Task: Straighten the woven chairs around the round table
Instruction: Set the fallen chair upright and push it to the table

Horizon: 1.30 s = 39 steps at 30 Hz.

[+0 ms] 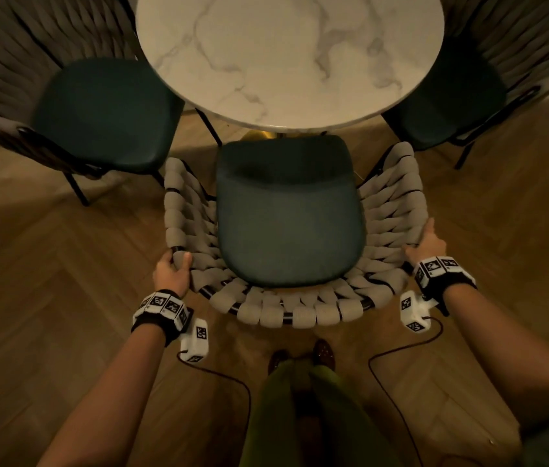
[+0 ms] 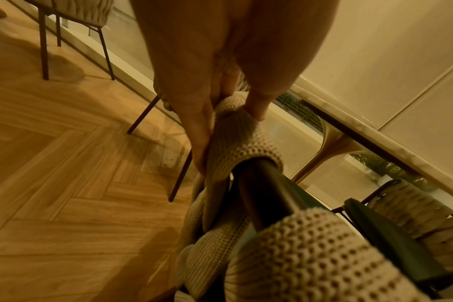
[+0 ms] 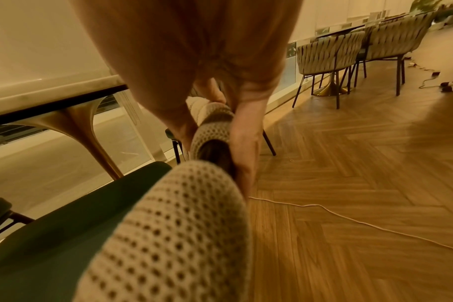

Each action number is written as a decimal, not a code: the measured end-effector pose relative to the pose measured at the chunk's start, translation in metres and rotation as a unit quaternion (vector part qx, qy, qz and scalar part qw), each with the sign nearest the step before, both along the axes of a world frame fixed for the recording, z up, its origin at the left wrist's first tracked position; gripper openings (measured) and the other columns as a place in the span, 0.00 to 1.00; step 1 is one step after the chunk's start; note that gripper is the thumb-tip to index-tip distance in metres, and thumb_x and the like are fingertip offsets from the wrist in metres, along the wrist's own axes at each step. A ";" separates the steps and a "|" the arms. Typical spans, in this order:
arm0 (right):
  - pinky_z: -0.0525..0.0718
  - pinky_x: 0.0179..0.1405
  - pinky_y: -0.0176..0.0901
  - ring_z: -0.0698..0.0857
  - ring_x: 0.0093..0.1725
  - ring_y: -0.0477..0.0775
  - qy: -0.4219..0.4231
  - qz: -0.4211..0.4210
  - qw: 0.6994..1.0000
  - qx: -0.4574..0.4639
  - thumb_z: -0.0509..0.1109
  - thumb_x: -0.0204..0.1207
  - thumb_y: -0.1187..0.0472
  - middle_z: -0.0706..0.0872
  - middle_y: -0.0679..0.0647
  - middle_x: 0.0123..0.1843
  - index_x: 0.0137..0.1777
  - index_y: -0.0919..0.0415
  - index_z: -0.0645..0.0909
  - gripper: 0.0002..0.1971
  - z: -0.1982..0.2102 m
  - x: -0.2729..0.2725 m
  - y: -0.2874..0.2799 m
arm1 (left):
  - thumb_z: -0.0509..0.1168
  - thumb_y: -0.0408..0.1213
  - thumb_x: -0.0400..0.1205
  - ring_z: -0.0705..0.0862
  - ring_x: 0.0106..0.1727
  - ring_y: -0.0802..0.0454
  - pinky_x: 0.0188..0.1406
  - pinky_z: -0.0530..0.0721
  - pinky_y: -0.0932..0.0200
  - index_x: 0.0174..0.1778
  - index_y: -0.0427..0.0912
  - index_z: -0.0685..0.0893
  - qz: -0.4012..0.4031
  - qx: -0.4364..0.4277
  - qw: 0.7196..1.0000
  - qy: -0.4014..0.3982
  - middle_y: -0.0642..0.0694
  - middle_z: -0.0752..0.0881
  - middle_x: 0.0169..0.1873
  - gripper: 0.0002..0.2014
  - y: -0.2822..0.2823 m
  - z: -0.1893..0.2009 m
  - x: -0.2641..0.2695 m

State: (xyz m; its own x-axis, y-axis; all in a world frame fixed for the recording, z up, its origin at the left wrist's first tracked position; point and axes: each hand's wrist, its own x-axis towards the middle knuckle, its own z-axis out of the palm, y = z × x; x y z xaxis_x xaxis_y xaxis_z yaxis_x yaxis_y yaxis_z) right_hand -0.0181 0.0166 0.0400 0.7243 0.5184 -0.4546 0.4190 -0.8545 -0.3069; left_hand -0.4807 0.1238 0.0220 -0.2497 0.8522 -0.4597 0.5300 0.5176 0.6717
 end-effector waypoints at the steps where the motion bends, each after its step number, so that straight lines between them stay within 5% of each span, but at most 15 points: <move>1: 0.84 0.58 0.64 0.82 0.61 0.74 -0.002 0.004 1.000 -0.002 0.69 0.77 0.63 0.76 0.74 0.70 0.84 0.53 0.41 0.45 0.001 0.002 0.005 | 0.63 0.46 0.82 0.78 0.71 0.36 0.72 0.76 0.42 0.75 0.39 0.72 -0.001 -0.002 1.000 -0.002 0.35 0.80 0.70 0.26 0.005 -0.001 0.002; 11: 0.82 0.62 0.61 0.78 0.67 0.73 -0.003 -0.002 1.000 -0.016 0.67 0.77 0.67 0.74 0.72 0.72 0.85 0.57 0.42 0.44 0.009 0.028 0.046 | 0.65 0.47 0.80 0.81 0.67 0.36 0.70 0.79 0.41 0.73 0.41 0.75 0.010 -0.016 1.000 0.006 0.36 0.82 0.67 0.25 0.053 -0.006 0.028; 18: 0.83 0.54 0.58 0.81 0.62 0.74 -0.003 0.002 1.000 -0.028 0.65 0.78 0.68 0.75 0.74 0.70 0.84 0.54 0.39 0.44 0.010 0.021 0.046 | 0.63 0.45 0.82 0.79 0.68 0.34 0.70 0.78 0.40 0.74 0.39 0.74 0.011 -0.018 1.000 0.019 0.33 0.81 0.67 0.25 0.044 0.005 0.031; 21: 0.80 0.63 0.64 0.77 0.67 0.76 0.018 -0.007 0.999 -0.049 0.67 0.78 0.66 0.69 0.75 0.75 0.84 0.53 0.36 0.46 0.020 0.013 0.048 | 0.62 0.49 0.82 0.80 0.67 0.34 0.69 0.79 0.42 0.75 0.40 0.73 -0.020 -0.024 0.999 0.016 0.34 0.82 0.67 0.26 0.042 0.023 0.030; 23: 0.75 0.69 0.67 0.69 0.73 0.77 0.020 -0.003 0.998 -0.064 0.71 0.76 0.66 0.59 0.73 0.80 0.84 0.56 0.42 0.46 0.029 0.004 0.048 | 0.60 0.51 0.83 0.80 0.68 0.36 0.70 0.78 0.43 0.75 0.40 0.72 -0.042 -0.023 0.999 0.025 0.35 0.82 0.68 0.28 0.034 0.035 0.026; 26: 0.73 0.69 0.65 0.64 0.74 0.76 -0.043 0.088 0.991 -0.088 0.73 0.74 0.61 0.55 0.70 0.80 0.80 0.63 0.56 0.38 0.047 -0.019 0.049 | 0.59 0.51 0.83 0.80 0.69 0.37 0.70 0.78 0.46 0.76 0.41 0.72 -0.065 -0.015 0.997 0.038 0.36 0.81 0.69 0.27 0.018 0.052 0.018; 33: 0.70 0.73 0.53 0.72 0.71 0.73 0.013 0.254 0.961 0.104 0.75 0.70 0.67 0.65 0.71 0.74 0.64 0.65 0.78 0.22 0.080 -0.107 0.106 | 0.62 0.41 0.83 0.80 0.66 0.41 0.62 0.78 0.53 0.72 0.40 0.75 0.014 0.036 0.999 0.010 0.37 0.81 0.68 0.21 -0.011 0.083 -0.029; 36: 0.69 0.72 0.46 0.76 0.67 0.69 0.061 0.314 0.940 0.117 0.75 0.70 0.68 0.68 0.70 0.71 0.63 0.66 0.80 0.20 0.098 -0.168 0.145 | 0.65 0.40 0.82 0.81 0.64 0.40 0.62 0.80 0.50 0.73 0.43 0.76 0.034 0.036 0.998 0.031 0.37 0.78 0.70 0.22 -0.004 0.089 -0.080; 39: 0.72 0.70 0.49 0.78 0.66 0.66 0.086 0.362 0.915 0.153 0.75 0.70 0.69 0.71 0.67 0.68 0.60 0.64 0.82 0.17 0.110 -0.235 0.190 | 0.66 0.41 0.81 0.81 0.62 0.41 0.63 0.81 0.46 0.72 0.46 0.76 0.069 0.040 0.996 0.042 0.37 0.78 0.69 0.22 0.021 0.097 -0.148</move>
State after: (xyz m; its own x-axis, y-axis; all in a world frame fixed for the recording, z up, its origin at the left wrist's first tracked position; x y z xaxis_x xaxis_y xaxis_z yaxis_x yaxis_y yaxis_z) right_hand -0.2535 0.2062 0.1504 0.0716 0.9567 -0.2823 0.7651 -0.2342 -0.5997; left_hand -0.6292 0.1444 0.1193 -0.4012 0.8406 -0.3639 0.5141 0.5354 0.6701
